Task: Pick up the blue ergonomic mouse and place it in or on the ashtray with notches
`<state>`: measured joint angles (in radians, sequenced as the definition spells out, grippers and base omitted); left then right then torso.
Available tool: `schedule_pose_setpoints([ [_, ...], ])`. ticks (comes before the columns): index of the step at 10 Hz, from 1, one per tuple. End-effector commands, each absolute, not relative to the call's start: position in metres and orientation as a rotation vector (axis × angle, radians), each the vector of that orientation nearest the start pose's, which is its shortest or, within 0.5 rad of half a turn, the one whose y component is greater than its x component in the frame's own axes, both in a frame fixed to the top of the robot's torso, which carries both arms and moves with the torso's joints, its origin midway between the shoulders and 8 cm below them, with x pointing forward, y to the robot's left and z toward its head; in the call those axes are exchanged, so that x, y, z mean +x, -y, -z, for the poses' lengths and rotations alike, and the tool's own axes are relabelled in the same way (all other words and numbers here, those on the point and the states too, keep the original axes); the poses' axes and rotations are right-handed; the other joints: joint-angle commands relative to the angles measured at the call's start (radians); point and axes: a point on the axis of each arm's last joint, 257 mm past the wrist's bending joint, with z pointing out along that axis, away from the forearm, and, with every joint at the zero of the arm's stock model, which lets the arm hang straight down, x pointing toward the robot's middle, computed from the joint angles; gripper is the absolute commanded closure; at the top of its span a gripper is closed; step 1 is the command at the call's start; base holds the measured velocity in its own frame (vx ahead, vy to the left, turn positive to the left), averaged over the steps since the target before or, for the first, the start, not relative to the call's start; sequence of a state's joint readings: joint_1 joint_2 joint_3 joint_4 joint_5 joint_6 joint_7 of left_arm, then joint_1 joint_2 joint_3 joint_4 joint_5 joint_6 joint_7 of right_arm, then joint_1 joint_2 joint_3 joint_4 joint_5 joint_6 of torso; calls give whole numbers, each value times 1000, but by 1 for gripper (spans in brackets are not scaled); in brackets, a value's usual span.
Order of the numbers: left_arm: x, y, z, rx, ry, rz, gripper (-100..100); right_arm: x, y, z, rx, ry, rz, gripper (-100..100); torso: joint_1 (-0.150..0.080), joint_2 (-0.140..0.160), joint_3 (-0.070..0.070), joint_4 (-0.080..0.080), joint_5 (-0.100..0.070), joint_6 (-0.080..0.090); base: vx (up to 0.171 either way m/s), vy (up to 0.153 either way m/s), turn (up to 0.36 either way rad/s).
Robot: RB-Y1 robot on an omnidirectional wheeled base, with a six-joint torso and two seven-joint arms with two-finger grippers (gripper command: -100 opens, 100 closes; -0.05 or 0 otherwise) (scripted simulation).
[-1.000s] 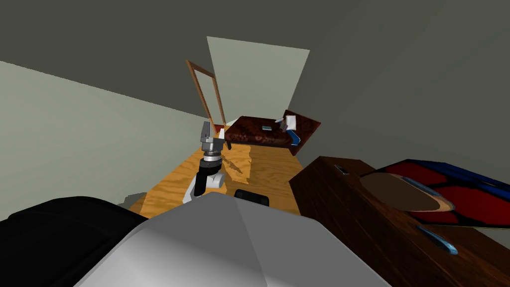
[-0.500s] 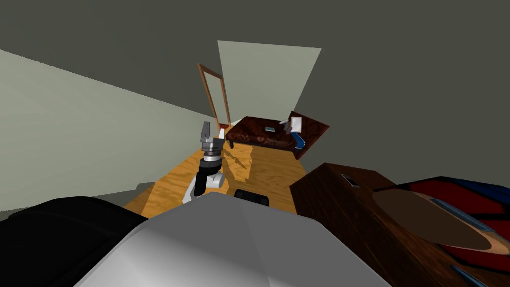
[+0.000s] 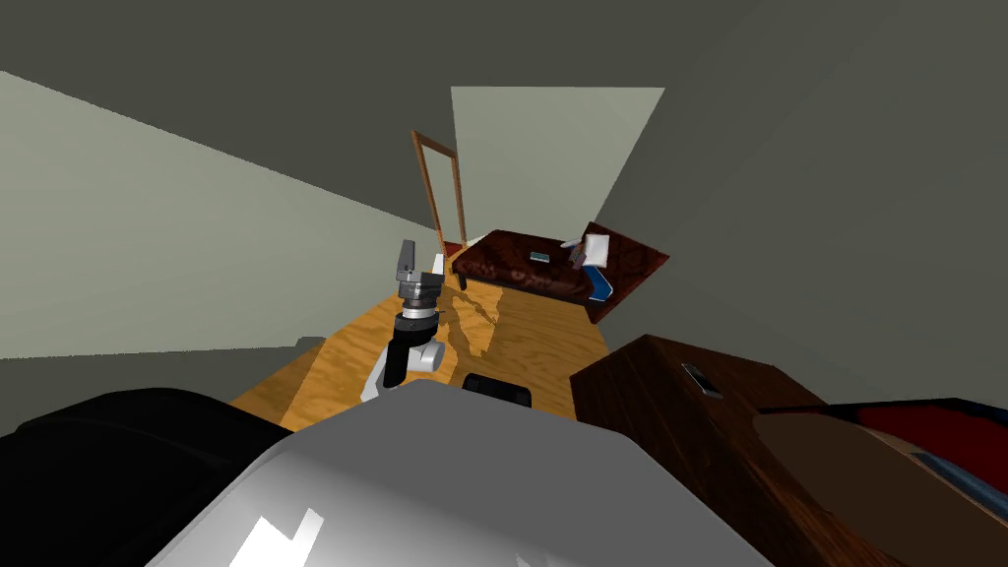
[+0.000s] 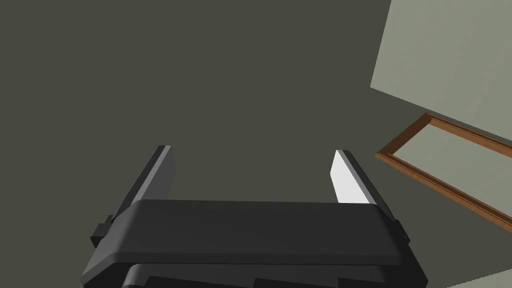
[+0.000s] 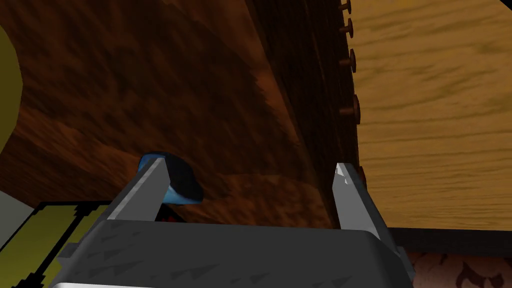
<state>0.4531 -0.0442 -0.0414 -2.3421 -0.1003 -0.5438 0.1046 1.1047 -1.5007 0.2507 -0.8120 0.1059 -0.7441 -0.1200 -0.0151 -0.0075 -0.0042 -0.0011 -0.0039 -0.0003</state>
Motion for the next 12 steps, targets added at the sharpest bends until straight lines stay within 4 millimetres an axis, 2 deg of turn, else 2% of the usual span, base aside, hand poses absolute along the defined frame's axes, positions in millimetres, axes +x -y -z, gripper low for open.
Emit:
schedule_pose_setpoints([
  [1, 327, -249, -74, -546, -508, 1423, 0, -90, 765, 276, 558, -2899, 294, -100, 0, 0, 0, 0, 0, 0, -1, -247, 132],
  [4, 327, -249, -74, -546, -508, 1424, 0, -102, 750, 275, 530, -2958, 219, -100, -2, 0, 0, 0, 0, -1, -15, -257, 293],
  [6, 327, -249, -74, -546, -508, 1423, 0, -110, 724, 289, 551, -2969, 108, -100, -1, 0, 0, 0, 0, 0, -17, -233, 161],
  [7, 327, -249, -74, -547, -508, 1424, 0, -108, 736, 285, 543, -2965, 152, -100, 0, 0, 0, 0, 0, 0, -17, -94, 43],
  [8, 327, -249, -74, -547, -508, 1424, 0, -109, 734, 285, 544, -2966, 141, 0, 8, 0, 0, 0, 1, 1, -2, -20, -1],
  [9, 327, -249, -74, -547, -508, 1424, 0, -102, 733, 288, 534, -2965, 143, -100, 13, -1, 0, 0, 3, 1, -10, -21, -38],
  [12, 327, -249, -74, -547, -507, 1424, 0, -81, 729, 294, 508, -2964, 147, -100, 15, 0, 0, 0, 4, 1, -31, -26, -60],
])
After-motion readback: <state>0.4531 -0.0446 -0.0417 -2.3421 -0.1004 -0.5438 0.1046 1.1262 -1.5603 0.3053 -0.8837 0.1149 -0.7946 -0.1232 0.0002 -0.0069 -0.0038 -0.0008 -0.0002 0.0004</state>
